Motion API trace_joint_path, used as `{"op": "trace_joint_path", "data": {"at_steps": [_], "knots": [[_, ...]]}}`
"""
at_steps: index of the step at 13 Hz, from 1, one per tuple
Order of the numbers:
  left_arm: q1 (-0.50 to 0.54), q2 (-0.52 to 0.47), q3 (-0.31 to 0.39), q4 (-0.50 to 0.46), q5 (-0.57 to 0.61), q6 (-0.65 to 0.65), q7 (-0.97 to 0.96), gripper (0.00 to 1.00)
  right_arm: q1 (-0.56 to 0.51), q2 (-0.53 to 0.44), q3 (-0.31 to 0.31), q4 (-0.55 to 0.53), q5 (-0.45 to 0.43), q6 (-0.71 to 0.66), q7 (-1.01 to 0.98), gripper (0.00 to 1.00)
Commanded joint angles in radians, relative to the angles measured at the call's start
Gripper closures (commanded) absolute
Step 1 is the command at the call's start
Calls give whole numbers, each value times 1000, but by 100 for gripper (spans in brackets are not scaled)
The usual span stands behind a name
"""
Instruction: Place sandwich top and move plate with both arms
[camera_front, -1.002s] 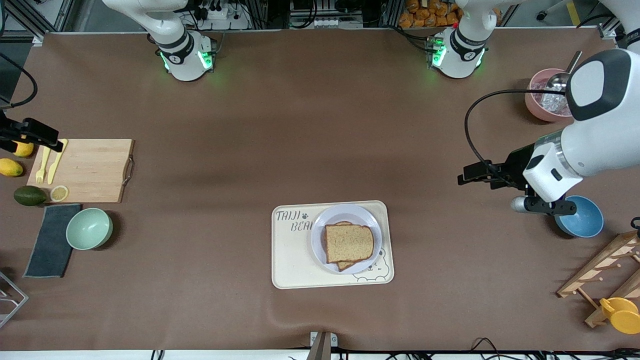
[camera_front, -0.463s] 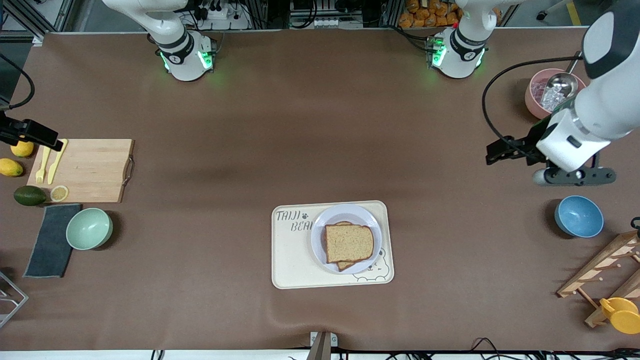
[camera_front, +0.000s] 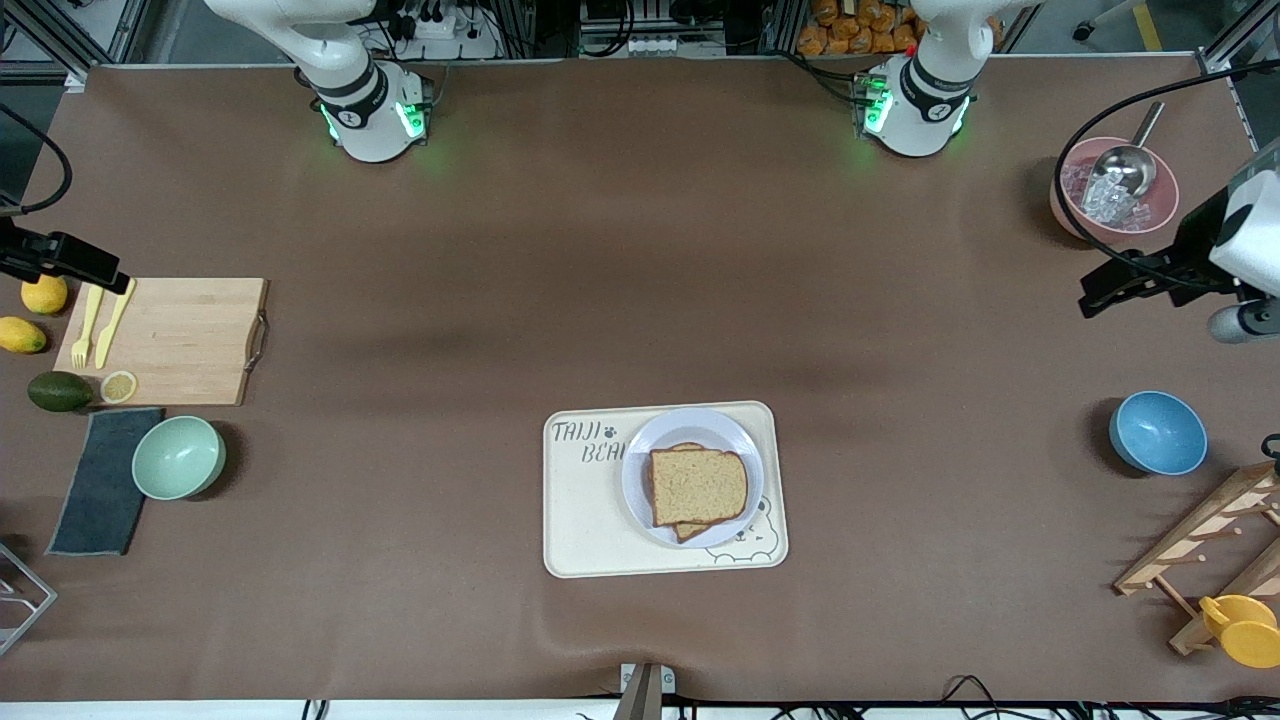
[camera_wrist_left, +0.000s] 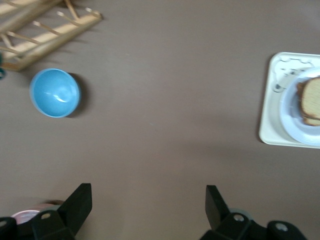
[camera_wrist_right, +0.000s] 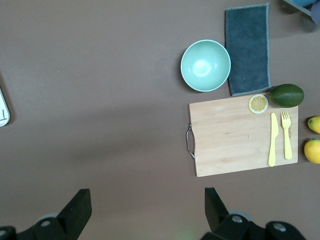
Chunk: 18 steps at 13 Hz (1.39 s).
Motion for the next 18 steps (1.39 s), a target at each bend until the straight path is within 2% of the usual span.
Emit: {"op": "trace_joint_path", "data": {"at_steps": [1,4,15,17,18], "knots": [[0,-18,-7,20,31,-12,1,0,-10,-8,7,17,41,-8,27,0],[5,-13,-5,24,25,-12,0,0,-16,-2,-12,19,70,-10,11,0],[-1,-15,-20,25,17,-9,3,0,-13,-2,-11,16,69,-17,-11,0],[-50,-28,-4,25,-3,-8,0,0,-11,-4,-11,14,69,-19,-2,0],[-99,-33,40,25,1,-8,-2,0,-10,-4,-11,14,69,-19,0,0]]}}
